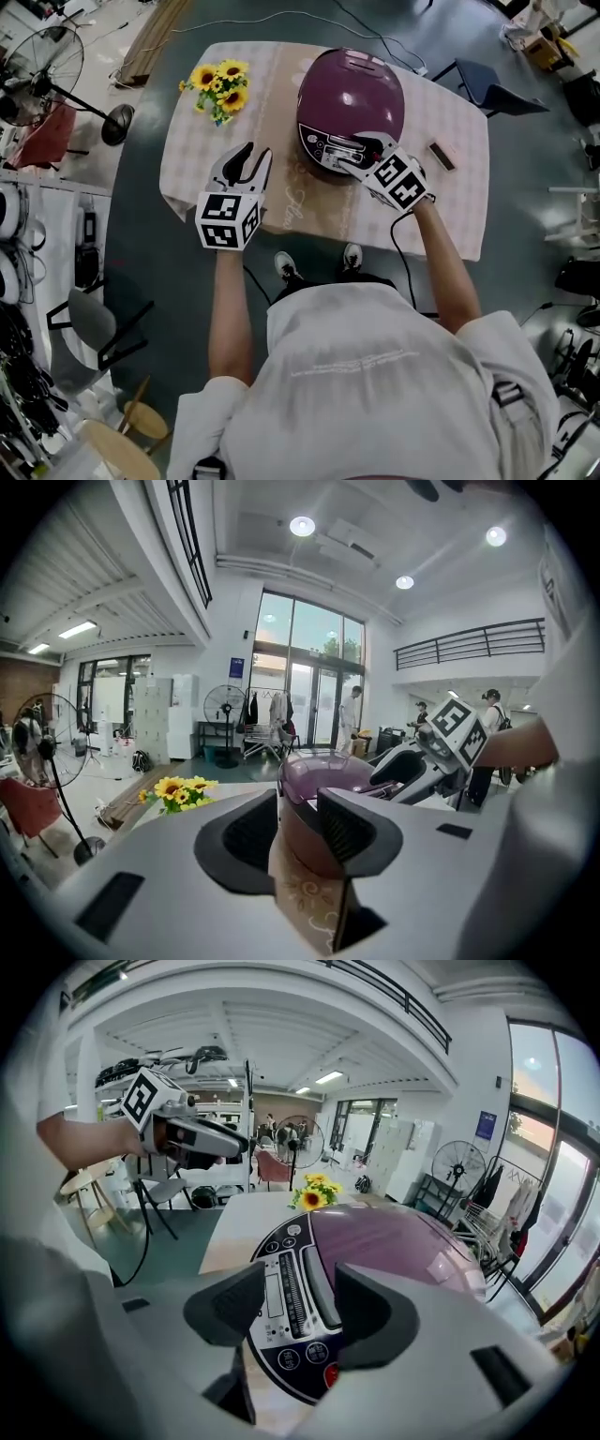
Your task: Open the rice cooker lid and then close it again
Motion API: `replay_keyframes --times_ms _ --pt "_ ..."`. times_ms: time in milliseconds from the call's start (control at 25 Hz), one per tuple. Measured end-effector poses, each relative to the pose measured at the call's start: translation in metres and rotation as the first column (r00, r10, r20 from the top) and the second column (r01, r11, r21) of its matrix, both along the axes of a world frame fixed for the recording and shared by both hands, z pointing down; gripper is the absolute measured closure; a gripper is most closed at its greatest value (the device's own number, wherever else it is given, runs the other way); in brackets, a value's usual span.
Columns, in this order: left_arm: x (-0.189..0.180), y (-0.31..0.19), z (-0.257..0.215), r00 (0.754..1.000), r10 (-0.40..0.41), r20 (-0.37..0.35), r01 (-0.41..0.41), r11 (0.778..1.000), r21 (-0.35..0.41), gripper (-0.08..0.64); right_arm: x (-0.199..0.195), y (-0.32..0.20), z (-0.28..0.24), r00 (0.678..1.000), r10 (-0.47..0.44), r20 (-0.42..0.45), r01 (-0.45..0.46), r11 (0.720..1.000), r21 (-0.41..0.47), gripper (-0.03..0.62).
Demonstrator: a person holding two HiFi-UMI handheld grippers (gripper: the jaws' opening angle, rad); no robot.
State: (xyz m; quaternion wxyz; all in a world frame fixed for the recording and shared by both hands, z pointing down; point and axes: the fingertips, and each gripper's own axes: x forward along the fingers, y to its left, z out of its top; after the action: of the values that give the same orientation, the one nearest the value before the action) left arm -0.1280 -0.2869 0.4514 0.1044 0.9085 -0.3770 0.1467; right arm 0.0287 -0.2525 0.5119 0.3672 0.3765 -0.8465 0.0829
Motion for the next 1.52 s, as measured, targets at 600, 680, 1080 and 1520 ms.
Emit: replay_keyframes --times_ms 600,680,1080,1520 --pt "-0.017 0.008 0.018 1.000 -0.010 0.000 0.010 0.999 -0.049 0.413 -0.004 -0.004 0.016 1.000 -0.020 0.007 0.020 1.000 0.008 0.371" --pt "-0.016 0.010 0.020 1.000 -0.012 0.002 0.012 0.999 -0.053 0.413 -0.004 -0.003 0.016 0.999 -0.032 0.020 0.032 0.999 0.003 0.360" --pt "-0.005 0.023 0.022 1.000 0.003 0.014 -0.002 0.998 -0.062 0.408 -0.007 -0.002 0.016 0.997 -0.052 0.063 0.057 0.995 -0.082 0.341" --pt "0.001 0.026 0.016 1.000 -0.009 0.017 0.010 0.999 -0.051 0.408 -0.009 0.000 0.016 0.996 -0.020 0.083 0.027 0.996 -0.087 0.341"
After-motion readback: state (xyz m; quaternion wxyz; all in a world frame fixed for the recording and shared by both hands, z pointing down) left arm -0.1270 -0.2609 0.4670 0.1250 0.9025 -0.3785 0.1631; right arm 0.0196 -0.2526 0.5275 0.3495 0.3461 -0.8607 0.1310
